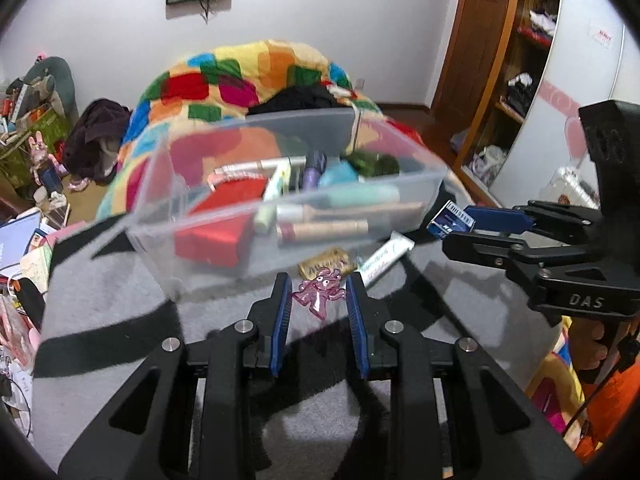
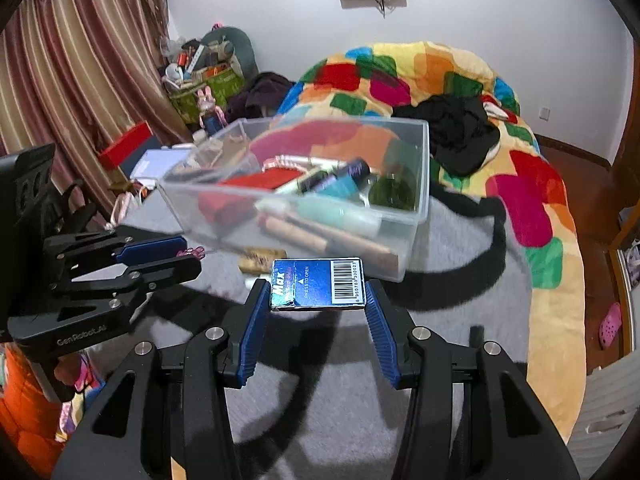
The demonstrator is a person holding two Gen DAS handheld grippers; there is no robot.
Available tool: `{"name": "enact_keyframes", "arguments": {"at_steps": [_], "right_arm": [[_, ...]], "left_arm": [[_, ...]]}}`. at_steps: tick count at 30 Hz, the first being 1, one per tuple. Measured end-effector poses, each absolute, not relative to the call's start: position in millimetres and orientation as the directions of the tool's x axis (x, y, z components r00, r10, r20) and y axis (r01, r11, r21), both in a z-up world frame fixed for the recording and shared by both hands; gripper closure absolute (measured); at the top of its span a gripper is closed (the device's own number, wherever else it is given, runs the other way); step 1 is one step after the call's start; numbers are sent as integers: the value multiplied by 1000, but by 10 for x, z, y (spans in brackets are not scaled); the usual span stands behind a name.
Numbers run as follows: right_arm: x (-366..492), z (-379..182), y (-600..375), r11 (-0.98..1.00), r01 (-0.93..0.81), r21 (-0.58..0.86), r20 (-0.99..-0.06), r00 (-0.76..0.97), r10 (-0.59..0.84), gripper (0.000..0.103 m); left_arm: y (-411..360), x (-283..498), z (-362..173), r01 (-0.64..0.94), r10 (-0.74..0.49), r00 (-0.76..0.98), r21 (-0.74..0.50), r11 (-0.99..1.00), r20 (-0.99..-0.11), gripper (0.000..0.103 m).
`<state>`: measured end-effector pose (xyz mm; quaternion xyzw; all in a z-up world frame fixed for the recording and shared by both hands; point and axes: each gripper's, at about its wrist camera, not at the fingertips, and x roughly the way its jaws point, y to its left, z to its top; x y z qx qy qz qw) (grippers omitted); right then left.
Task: Organize objects
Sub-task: 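Place the pink charm and blue staple box into the clear box, opening both tools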
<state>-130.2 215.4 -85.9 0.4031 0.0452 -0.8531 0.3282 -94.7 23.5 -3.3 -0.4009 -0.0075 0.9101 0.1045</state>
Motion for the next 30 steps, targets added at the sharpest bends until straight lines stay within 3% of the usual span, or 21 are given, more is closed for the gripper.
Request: {"name": "enact_keyframes", "arguments": {"at_steps": [20,30], "right_arm": [[-1575,-330,1787,-778,592,209,-616,-538,-575,59],[-1879,-516,1635,-807,558,193,-667,-528,-525,59]], "left_arm": [[-204,-1043,643,-103,174,-812,-156,-982,-557,76],[-491,-1425,484,-3,134,-800,-219,-976,-585,76]]}}
